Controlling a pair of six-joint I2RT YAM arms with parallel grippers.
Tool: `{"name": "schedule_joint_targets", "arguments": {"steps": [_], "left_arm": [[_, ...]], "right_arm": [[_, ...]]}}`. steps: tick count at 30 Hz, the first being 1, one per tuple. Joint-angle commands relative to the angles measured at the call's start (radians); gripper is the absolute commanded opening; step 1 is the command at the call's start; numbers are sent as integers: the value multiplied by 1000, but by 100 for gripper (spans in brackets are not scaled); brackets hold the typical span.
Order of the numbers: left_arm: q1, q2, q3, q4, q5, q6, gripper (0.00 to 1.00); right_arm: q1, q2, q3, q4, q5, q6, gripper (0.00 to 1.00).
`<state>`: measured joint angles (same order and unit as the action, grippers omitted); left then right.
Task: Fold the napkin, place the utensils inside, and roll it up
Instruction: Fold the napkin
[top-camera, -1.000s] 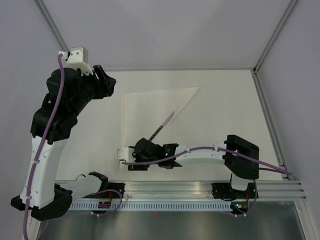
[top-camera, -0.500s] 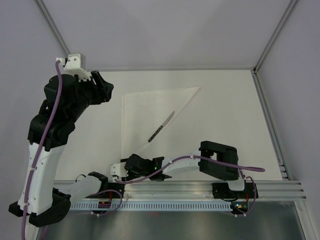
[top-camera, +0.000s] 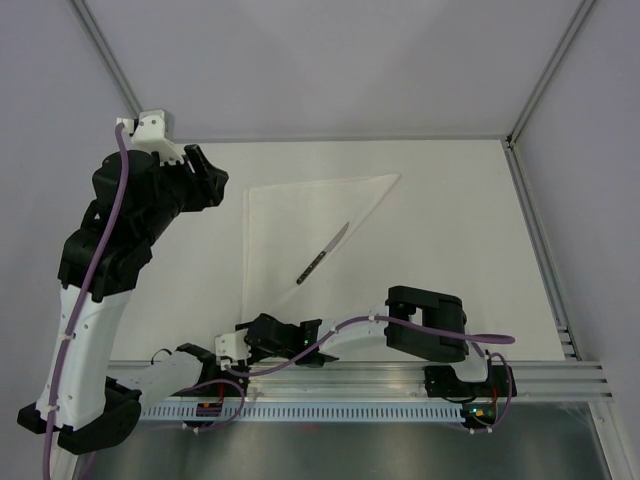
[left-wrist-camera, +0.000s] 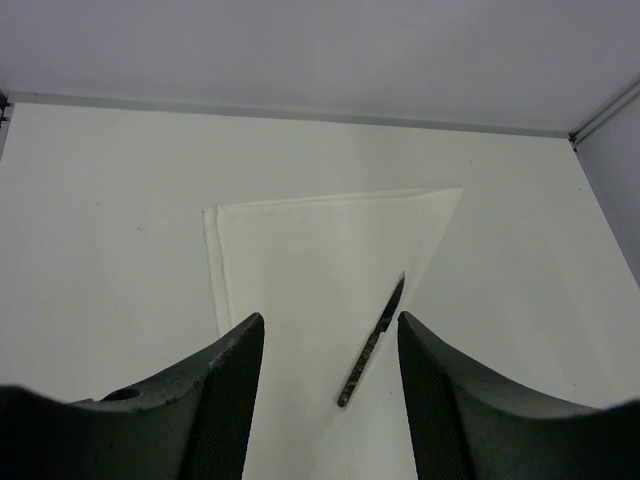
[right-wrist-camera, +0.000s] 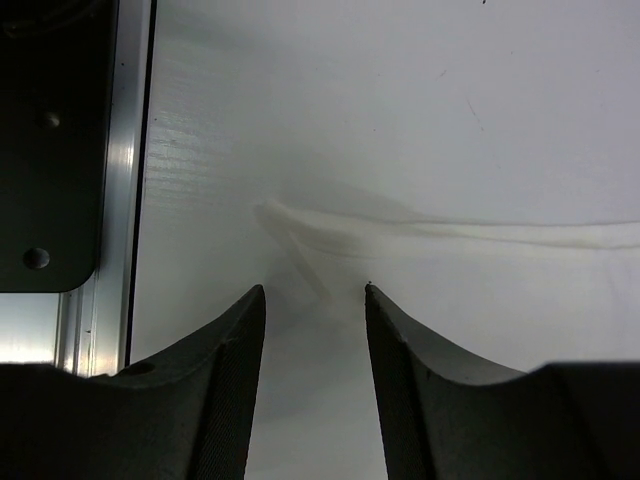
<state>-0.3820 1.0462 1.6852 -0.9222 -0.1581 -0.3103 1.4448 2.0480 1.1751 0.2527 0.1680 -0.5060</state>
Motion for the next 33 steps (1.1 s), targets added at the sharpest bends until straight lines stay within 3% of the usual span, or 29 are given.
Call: {"name": "schedule_joint_targets", "arguments": {"steps": [1,10,17,22,23,33], "left_arm": [[-1,-2,-7,-81,-15,-182,61],[-1,-2,-22,-83,-6,-181,61],[-1,6,-21,-81,0,-182,60],[-1,14,-22,-79,-1,-184,60],[-1,12,-22,-81,-3,-185,60],[-1,20,-16,-72,-15,-184,60]], "right_arm": [[6,26,31,56,15,-14,50],[6,64,31,88,37,-43,40],[5,74,31,99,51,-52,16],[2,74,35,108,71,-55,9],[-1,72,38,106,74,-52,4],[-87,11,118,27,30,58,0]]}}
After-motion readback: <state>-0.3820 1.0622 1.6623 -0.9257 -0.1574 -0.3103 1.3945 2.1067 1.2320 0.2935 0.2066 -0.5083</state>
